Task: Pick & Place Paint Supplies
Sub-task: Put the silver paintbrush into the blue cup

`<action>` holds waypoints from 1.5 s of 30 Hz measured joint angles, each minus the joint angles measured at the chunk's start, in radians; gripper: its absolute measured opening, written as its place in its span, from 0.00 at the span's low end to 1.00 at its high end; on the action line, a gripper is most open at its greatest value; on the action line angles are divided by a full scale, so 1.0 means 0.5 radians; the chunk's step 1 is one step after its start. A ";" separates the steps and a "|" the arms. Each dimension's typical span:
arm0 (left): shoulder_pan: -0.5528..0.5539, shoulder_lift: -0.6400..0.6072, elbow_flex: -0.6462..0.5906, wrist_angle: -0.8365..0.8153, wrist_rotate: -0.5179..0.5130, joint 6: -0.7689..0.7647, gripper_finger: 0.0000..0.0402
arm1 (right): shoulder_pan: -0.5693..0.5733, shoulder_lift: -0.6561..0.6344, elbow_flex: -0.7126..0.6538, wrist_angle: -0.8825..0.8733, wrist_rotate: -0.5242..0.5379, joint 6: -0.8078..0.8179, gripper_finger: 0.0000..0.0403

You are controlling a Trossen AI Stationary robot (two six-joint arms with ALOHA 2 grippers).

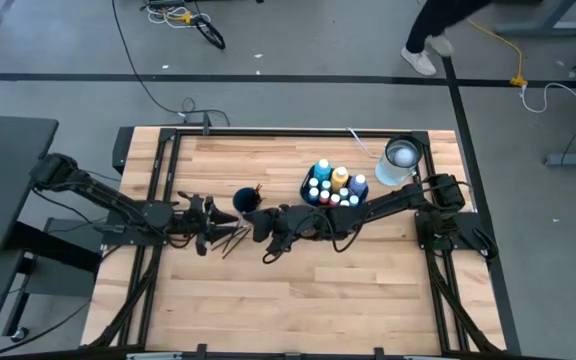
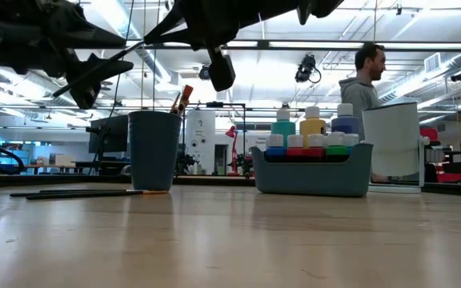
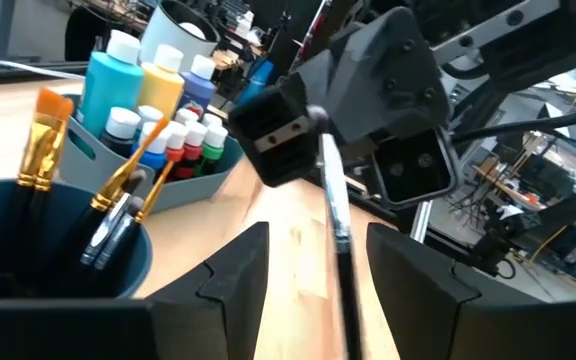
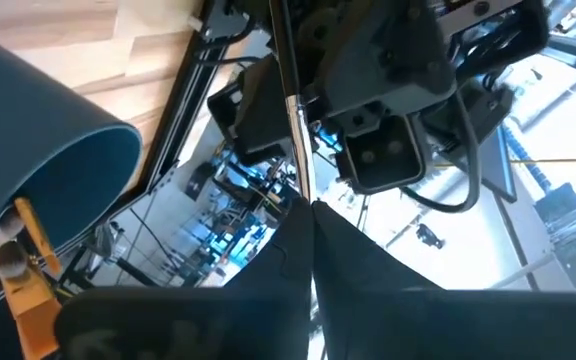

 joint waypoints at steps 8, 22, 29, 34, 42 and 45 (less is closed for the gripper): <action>0.041 0.000 0.000 -0.005 0.000 0.023 0.35 | -0.037 -0.001 0.002 0.067 0.117 0.000 0.00; 0.042 0.000 -0.002 -0.051 -0.015 0.082 0.08 | -0.066 -0.004 0.003 0.093 0.036 0.400 0.10; 0.042 -0.002 -0.001 -0.047 -0.188 0.189 0.05 | -0.016 -0.004 0.003 0.112 0.347 1.048 0.17; 0.042 -0.002 -0.001 0.077 -0.372 0.330 0.05 | 0.058 -0.007 0.003 0.175 0.824 1.541 0.19; 0.042 -0.003 0.002 0.580 -0.409 0.941 0.05 | 0.147 -0.014 0.002 -0.012 1.022 1.995 0.19; 0.058 -0.003 0.002 0.629 -0.479 1.125 0.05 | 0.186 -0.040 0.001 -0.221 1.076 2.164 0.19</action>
